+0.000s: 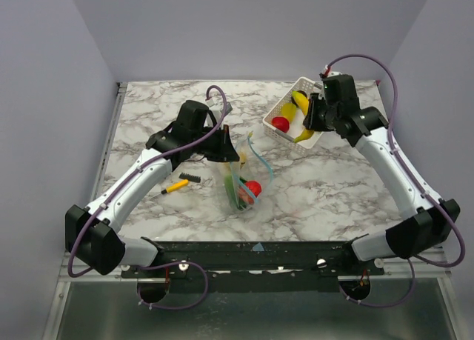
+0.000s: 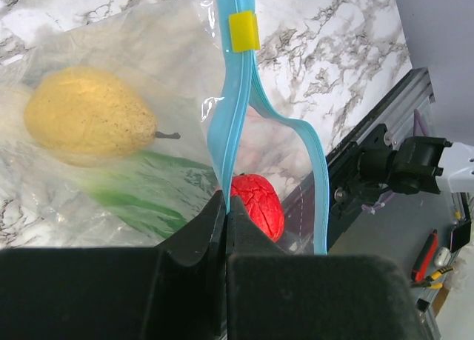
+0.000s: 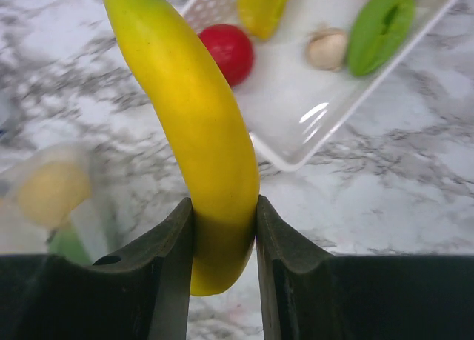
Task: Place the food in the zip-top bag and seal the zipper
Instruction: Place the fake fruit in the zipper food storage bag.
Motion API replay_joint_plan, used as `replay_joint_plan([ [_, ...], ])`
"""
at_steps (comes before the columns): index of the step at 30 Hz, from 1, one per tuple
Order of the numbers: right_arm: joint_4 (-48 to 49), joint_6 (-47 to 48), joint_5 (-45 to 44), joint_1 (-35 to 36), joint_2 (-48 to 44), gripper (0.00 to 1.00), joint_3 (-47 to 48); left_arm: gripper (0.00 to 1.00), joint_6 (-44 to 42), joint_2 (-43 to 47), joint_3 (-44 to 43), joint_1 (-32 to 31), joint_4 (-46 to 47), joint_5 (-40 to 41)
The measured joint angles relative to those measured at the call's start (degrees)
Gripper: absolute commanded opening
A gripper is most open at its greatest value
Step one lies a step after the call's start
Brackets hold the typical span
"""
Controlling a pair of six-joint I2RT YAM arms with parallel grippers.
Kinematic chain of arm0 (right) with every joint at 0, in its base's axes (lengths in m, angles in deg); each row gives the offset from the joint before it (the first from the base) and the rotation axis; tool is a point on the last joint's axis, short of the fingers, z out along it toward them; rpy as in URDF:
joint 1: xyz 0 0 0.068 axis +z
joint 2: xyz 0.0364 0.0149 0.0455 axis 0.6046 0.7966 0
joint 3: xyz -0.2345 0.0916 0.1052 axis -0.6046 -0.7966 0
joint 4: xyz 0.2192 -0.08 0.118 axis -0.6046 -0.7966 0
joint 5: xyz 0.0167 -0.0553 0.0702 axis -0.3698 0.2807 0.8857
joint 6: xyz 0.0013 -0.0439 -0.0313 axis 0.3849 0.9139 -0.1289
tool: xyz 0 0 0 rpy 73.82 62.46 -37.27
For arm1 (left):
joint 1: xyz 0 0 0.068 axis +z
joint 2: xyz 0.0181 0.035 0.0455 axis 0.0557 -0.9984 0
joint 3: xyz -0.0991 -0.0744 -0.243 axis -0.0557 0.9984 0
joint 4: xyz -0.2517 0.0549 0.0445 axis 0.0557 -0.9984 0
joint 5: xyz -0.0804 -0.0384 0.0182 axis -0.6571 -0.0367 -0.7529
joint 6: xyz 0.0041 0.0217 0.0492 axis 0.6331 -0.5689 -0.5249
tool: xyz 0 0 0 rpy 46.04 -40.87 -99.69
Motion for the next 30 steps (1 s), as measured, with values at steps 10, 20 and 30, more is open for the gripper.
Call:
replay_joint_plan([
  [10,-10.32,0.81,18.32,12.04,-5.64,0.03,3.39,0.00,0.00,-0.85,0.00,0.00,-0.02,0.00],
  [20,-20.79,-2.10,20.39,22.82,-3.58,0.03,5.33,0.00,0.00,-0.85,0.00,0.00,0.00,0.02],
  [30,-31.15,-9.73,10.99,30.27,3.85,0.04,12.83,0.00,0.02,-0.74,0.00,0.00,0.22,-0.02],
])
